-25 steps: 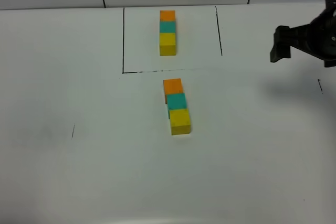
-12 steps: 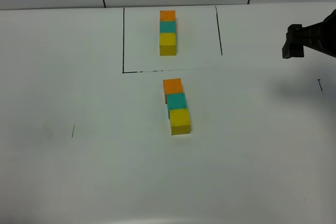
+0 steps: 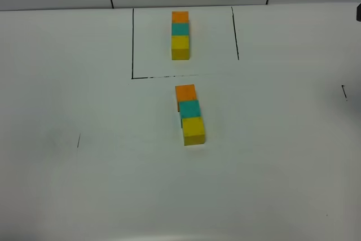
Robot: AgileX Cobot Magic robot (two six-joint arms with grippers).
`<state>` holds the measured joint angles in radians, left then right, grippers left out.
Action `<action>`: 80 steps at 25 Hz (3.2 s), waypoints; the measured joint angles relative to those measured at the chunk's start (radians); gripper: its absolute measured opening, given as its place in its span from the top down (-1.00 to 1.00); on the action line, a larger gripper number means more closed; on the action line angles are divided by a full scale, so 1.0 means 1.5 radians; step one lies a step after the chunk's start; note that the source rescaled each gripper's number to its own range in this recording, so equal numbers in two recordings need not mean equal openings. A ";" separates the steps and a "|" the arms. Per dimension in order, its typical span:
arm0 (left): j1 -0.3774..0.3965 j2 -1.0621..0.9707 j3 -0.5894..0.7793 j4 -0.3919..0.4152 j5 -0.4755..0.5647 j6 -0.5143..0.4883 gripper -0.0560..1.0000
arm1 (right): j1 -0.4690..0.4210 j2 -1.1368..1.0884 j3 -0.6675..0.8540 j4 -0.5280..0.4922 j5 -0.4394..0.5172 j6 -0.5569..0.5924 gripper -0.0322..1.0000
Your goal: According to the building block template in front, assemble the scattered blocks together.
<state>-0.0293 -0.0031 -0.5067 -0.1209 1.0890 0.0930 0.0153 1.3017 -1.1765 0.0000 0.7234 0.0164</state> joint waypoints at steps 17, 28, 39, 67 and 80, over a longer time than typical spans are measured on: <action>0.000 0.000 0.000 0.000 0.000 0.000 -0.27 | 0.000 -0.485 0.244 -0.036 0.087 0.077 -1.00; 0.000 0.000 0.000 0.000 0.000 0.000 -0.27 | 0.000 -0.691 0.298 -0.042 0.220 0.114 -1.00; 0.000 0.000 0.000 0.000 0.000 0.000 -0.27 | 0.000 -0.848 0.360 -0.061 0.271 0.123 -1.00; 0.000 0.000 0.000 0.000 0.000 0.000 -0.27 | 0.000 -0.873 0.435 -0.082 0.247 0.121 -0.59; 0.000 0.000 0.000 0.000 0.000 0.000 -0.27 | -0.068 -0.873 0.435 -0.082 0.248 0.121 -0.49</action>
<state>-0.0293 -0.0031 -0.5067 -0.1209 1.0890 0.0930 -0.0866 -0.0082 -0.5241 -0.1234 1.0951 0.1973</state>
